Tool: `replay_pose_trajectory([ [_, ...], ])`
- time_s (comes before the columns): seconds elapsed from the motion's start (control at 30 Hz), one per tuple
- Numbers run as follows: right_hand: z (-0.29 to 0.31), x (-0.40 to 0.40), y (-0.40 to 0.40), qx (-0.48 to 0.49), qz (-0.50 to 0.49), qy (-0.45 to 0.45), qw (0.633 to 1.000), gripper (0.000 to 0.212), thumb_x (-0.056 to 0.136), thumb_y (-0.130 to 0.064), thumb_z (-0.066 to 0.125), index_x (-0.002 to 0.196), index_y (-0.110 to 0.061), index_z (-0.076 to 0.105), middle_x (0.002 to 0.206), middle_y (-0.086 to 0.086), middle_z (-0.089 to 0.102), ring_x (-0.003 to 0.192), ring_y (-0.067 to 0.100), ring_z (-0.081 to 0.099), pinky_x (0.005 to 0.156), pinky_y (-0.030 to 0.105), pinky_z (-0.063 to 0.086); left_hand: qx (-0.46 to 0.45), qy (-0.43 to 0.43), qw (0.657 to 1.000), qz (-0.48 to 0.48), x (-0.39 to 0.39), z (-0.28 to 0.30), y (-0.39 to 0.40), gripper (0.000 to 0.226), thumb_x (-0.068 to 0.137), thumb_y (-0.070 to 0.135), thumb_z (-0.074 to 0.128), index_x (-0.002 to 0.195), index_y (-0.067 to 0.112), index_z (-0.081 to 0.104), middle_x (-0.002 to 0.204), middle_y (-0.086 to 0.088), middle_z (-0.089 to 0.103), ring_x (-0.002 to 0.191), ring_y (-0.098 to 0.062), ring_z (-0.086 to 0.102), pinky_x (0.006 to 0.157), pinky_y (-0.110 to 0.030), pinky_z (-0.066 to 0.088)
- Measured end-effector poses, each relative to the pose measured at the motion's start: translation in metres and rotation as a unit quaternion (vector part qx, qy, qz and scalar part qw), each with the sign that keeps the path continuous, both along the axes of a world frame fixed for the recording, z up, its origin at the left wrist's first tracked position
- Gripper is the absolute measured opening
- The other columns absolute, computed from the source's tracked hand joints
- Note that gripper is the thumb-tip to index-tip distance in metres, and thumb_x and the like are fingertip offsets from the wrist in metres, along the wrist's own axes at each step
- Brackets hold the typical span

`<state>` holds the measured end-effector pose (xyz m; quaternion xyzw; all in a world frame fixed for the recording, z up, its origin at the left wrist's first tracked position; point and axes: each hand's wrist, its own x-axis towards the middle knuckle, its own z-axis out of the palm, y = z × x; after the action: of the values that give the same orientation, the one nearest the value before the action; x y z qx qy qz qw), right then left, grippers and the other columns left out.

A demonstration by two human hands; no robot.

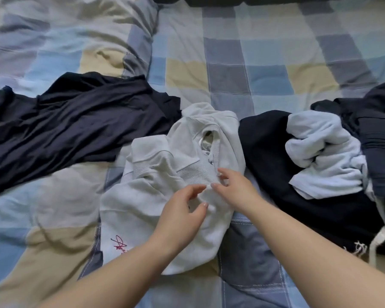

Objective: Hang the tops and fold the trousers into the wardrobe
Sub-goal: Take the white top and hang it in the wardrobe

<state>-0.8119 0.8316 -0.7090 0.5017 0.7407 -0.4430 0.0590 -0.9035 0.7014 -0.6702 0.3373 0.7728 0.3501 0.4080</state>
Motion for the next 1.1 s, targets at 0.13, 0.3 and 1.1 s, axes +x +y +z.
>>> replay_pose_trajectory([
  [0.13, 0.016, -0.002, -0.005, -0.039, 0.001, 0.068, 0.997, 0.028, 0.086, -0.026, 0.066, 0.114, -0.025, 0.065, 0.099, -0.008, 0.066, 0.095, 0.008, 0.06, 0.078, 0.02, 0.042, 0.002, -0.063, 0.994, 0.092, 0.003, 0.006, 0.011, 0.032, 0.092, 0.019, 0.06, 0.122, 0.029, 0.053, 0.116, 0.015, 0.058, 0.106, 0.006, 0.054, 0.079, -0.003, 0.043],
  [0.3, 0.08, 0.012, -0.034, -0.168, -0.031, 0.226, 0.959, 0.024, 0.083, -0.009, 0.058, 0.101, -0.023, 0.066, 0.096, 0.0, 0.073, 0.09, 0.017, 0.068, 0.083, 0.028, 0.052, -0.012, -0.226, 0.953, 0.201, 0.014, 0.058, 0.013, 0.029, 0.091, 0.029, 0.06, 0.118, 0.018, 0.06, 0.108, 0.002, 0.07, 0.097, -0.009, 0.068, 0.087, -0.032, 0.055],
  [1.1, 0.488, 0.146, -0.183, -0.044, -0.086, 0.353, 0.931, 0.051, 0.085, -0.019, 0.056, 0.128, -0.044, 0.044, 0.084, -0.009, 0.069, 0.051, 0.012, 0.058, 0.046, 0.02, 0.042, 0.19, -0.281, 0.936, -0.089, 0.092, 0.508, -0.105, 0.039, 0.079, 0.024, 0.072, 0.095, -0.01, 0.06, 0.083, -0.029, 0.068, 0.067, -0.041, 0.065, 0.058, -0.041, 0.057],
])
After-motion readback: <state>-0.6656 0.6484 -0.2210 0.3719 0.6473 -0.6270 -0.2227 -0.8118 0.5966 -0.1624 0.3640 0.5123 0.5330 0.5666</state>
